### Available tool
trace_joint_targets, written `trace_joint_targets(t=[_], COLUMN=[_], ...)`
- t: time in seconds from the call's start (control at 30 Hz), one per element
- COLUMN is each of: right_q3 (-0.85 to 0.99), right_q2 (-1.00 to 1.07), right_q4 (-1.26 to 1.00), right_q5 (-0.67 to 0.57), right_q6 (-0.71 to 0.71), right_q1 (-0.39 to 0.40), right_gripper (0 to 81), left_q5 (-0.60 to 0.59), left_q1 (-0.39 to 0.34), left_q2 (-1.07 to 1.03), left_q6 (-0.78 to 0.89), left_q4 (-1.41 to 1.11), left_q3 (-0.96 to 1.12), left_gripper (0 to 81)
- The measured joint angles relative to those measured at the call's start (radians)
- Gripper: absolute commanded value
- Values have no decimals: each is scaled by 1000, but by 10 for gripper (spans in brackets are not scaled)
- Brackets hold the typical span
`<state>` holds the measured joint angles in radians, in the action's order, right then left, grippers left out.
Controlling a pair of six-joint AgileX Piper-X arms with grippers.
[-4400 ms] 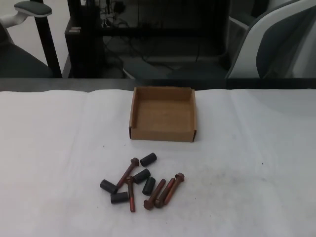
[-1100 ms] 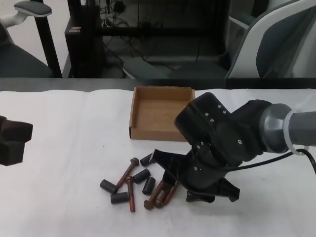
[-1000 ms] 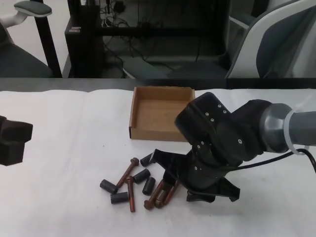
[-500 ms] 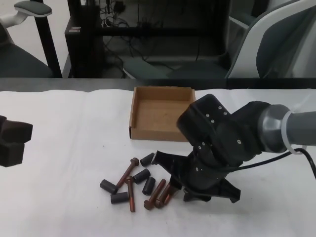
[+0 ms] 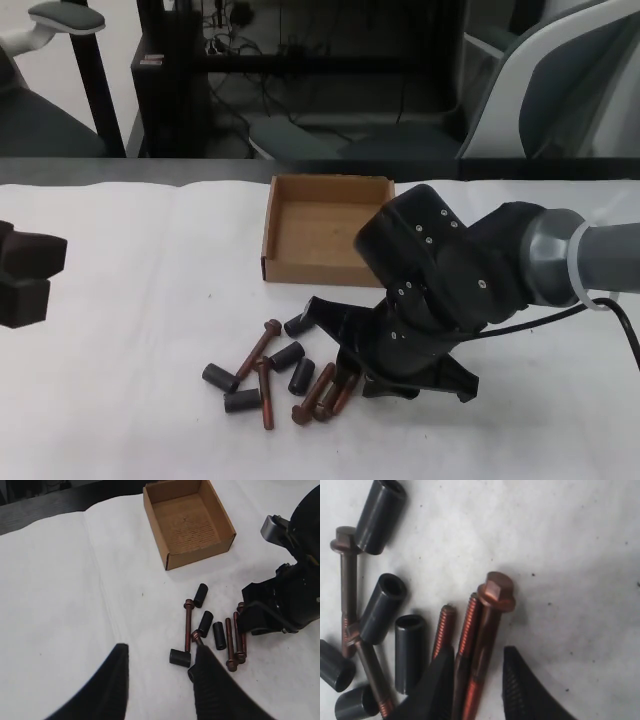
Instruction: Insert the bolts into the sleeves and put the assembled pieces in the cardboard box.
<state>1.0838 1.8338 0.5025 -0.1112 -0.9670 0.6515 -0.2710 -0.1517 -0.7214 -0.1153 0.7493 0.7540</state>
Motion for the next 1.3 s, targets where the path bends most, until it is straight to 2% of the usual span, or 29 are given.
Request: trace_joint_targets(t=[1.03,1.3], right_q3=[76,134], right_q2=[62,63], right_q4=[54,107], right_q5=[-49,-43], right_q6=[0,66], right_q1=[-22,-35], right_gripper=[337,337], left_q5=[0,0], left_q1=[0,0], left_q2=[0,0], left_q6=[0,0], left_q4=[-3,-3], left_q3=[0,0], left_gripper=[433,433])
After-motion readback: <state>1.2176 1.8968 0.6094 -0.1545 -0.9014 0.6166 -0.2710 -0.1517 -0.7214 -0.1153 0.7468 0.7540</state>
